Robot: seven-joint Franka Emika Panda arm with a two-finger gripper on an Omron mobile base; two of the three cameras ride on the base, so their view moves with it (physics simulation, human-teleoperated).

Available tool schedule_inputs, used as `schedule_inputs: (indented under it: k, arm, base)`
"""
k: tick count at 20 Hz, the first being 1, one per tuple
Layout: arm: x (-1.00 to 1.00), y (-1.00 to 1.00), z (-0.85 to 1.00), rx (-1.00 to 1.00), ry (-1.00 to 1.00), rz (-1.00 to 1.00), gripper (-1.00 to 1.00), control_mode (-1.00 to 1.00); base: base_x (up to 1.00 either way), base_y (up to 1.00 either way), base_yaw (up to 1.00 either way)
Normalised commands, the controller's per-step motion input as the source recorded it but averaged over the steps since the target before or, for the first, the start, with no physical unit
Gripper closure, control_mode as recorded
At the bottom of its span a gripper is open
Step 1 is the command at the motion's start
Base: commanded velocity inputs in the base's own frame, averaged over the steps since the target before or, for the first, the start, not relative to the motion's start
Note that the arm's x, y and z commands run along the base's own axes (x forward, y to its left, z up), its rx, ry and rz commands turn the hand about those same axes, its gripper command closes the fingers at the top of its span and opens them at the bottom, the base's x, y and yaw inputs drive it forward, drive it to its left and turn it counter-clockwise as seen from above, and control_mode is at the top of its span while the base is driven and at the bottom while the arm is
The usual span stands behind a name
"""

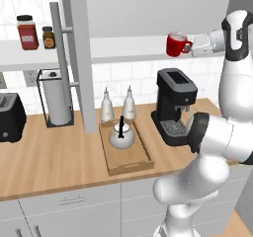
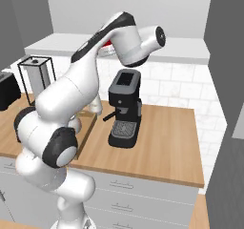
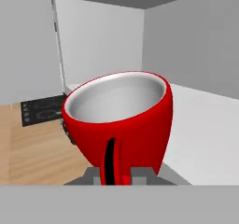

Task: Pick the kettle from the counter and place it on the tray. Then pick the mug from the cabinet and place it on the tray. Then close the cabinet doors.

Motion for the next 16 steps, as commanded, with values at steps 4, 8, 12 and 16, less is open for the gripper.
schedule_inputs:
  k: [4, 8, 12, 16]
  arm:
    - [-1.00, 0.72, -0.66, 0.00, 0.00, 0.03, 1.00, -1.00]
    - [-1.00, 0.50, -0.54, 0.00, 0.12, 0.22, 1.00, -1.00]
    - [-0.97, 0.51, -0.68, 0.00, 0.17, 0.28, 1.00, -1.00]
    - [-0.58, 0.48, -0.83, 0.00, 0.16, 0.20, 1.00, -1.00]
  base:
    - [0.00, 0.00, 0.00]
    - [0.00, 0.00, 0.00]
    - [0.00, 0.00, 0.00]
    - [0.00, 0.00, 0.00]
